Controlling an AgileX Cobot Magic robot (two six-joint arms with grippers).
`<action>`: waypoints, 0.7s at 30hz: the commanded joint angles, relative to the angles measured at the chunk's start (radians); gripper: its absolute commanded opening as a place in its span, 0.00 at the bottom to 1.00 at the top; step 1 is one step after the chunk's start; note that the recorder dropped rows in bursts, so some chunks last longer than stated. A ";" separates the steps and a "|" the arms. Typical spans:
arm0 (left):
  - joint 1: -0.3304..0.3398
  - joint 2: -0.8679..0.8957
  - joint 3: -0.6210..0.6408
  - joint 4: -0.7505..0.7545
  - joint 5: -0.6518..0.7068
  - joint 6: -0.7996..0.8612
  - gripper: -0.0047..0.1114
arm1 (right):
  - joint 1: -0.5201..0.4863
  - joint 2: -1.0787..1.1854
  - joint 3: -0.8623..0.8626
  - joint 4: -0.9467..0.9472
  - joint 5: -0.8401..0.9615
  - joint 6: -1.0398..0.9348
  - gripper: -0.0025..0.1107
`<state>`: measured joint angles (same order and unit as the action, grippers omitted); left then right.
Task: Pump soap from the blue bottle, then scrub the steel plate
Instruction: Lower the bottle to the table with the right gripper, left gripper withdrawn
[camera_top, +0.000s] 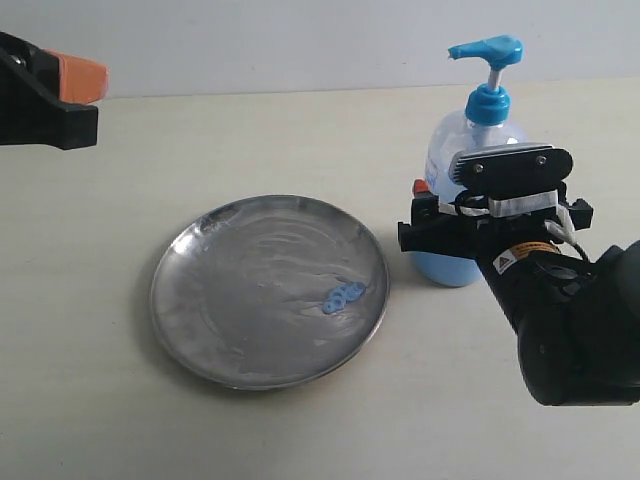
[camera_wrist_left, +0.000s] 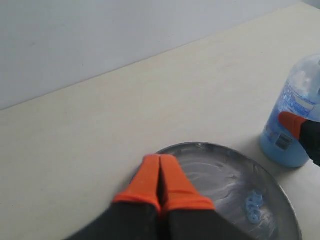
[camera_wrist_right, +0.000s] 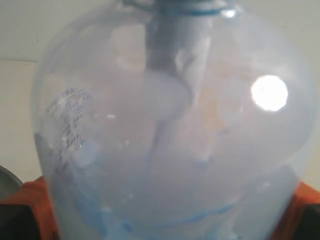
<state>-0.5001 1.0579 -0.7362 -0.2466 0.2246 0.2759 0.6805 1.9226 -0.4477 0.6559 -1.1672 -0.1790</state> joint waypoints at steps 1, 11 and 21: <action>0.003 -0.006 0.004 -0.002 -0.025 0.003 0.04 | 0.000 -0.001 -0.010 -0.004 -0.054 0.005 0.84; 0.003 -0.006 0.004 -0.002 -0.027 0.003 0.04 | 0.000 -0.043 -0.010 -0.004 -0.054 0.005 0.91; 0.003 0.002 0.004 -0.002 -0.028 0.003 0.04 | 0.000 -0.197 -0.010 0.023 0.133 -0.037 0.91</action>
<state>-0.5001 1.0579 -0.7362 -0.2466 0.2093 0.2759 0.6805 1.7696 -0.4561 0.6719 -1.0862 -0.1838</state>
